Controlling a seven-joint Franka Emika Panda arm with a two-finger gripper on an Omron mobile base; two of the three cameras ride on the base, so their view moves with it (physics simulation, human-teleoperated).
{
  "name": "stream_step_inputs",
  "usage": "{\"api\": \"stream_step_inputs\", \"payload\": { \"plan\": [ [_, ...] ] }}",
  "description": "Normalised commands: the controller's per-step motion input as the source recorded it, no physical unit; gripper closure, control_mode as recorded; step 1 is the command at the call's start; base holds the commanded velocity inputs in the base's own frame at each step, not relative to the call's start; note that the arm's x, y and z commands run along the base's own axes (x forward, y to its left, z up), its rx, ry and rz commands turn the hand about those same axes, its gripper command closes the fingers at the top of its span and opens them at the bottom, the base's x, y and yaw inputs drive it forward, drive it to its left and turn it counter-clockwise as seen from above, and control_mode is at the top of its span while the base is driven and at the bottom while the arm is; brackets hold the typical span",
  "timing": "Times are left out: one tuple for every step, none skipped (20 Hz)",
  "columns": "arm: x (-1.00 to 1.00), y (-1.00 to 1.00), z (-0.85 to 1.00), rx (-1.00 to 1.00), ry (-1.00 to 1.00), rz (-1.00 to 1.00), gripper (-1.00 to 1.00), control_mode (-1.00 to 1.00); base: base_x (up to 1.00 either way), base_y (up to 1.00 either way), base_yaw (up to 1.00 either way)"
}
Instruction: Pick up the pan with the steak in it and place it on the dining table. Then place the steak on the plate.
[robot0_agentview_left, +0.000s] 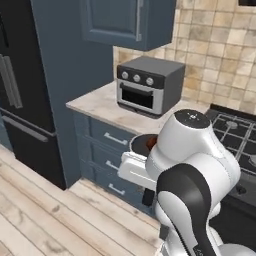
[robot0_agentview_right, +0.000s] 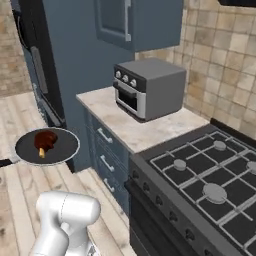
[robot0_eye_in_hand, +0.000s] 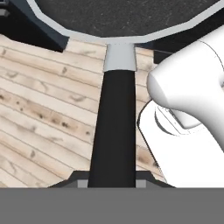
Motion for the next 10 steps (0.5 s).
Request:
{"api": "stream_step_inputs", "payload": {
  "plan": [
    [0.0, 0.0, 0.0, 0.0, 0.0, 0.0, 1.0, 1.0, -0.02, 0.0, 0.49],
    [0.0, 0.0, 0.0, 0.0, 0.0, 0.0, 1.0, 1.0, -0.02, 0.0, 0.49],
    [0.0, 0.0, 0.0, 0.0, 0.0, 0.0, 1.0, 1.0, -0.03, 0.0, 0.48],
    [0.0, 0.0, 0.0, 0.0, 0.0, 0.0, 1.0, 1.0, -0.05, 0.0, 0.48],
    [0.0, 0.0, 0.0, 0.0, 0.0, 0.0, 1.0, 1.0, -0.04, 0.0, 0.49],
    [0.0, 0.0, 0.0, 0.0, 0.0, 0.0, 1.0, 1.0, -0.03, 0.0, 0.5],
    [0.0, 0.0, 0.0, 0.0, 0.0, 0.0, 1.0, 1.0, -0.03, 0.0, 0.5],
    [0.0, 0.0, 0.0, 0.0, 0.0, 0.0, 1.0, 1.0, -0.04, 0.0, 0.49],
    [0.0, 0.0, 0.0, 0.0, 0.0, 0.0, 1.0, 1.0, -0.04, 0.0, 0.49],
    [0.0, 0.0, 0.0, 0.0, 0.0, 0.0, 1.0, 1.0, -0.04, 0.0, 0.5]
  ]
}}
